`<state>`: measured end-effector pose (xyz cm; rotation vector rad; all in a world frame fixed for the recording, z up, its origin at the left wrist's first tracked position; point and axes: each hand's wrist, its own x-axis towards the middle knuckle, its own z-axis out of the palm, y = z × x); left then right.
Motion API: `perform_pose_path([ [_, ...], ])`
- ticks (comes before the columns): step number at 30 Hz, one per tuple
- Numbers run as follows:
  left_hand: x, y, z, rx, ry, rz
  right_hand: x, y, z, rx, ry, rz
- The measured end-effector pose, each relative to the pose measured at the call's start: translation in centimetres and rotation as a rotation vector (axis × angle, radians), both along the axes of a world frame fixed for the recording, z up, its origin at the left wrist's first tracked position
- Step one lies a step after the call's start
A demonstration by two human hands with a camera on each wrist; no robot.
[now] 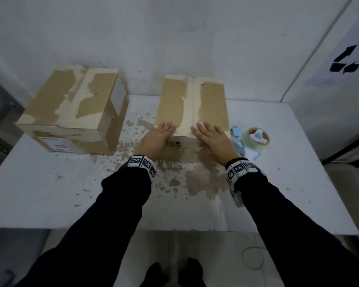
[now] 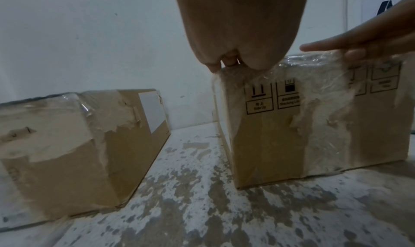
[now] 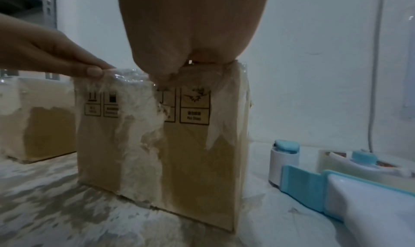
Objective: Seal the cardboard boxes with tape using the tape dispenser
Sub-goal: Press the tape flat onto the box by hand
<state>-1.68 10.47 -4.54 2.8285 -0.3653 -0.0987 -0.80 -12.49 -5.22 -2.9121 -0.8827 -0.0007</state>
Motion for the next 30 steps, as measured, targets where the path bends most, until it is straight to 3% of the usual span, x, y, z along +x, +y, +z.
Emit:
perform_pose_path([
  [6,-0.3,0.0,0.4,0.019,0.024,-0.019,-0.9,-1.5,-0.4,0.114,-0.026,-0.011],
  [9,-0.3,0.4,0.8,-0.019,0.054,-0.048,-0.7,-1.7,-0.4,0.268,-0.006,-0.053],
  [14,-0.4,1.5,1.4,-0.458,0.101,0.016,-0.5,-1.9,0.7,0.677,0.082,-0.531],
  [17,-0.8,2.0,2.2,-0.444,0.04,0.172,0.2,-1.5,1.3,0.835,0.332,-0.708],
  [21,-1.3,2.7,2.1,-0.405,0.216,0.29,1.4,-0.7,0.9,0.902,0.422,-0.731],
  [30,-1.1,8.0,2.1,-0.345,0.159,0.4,3.5,5.1,2.1,0.85,0.508,-0.632],
])
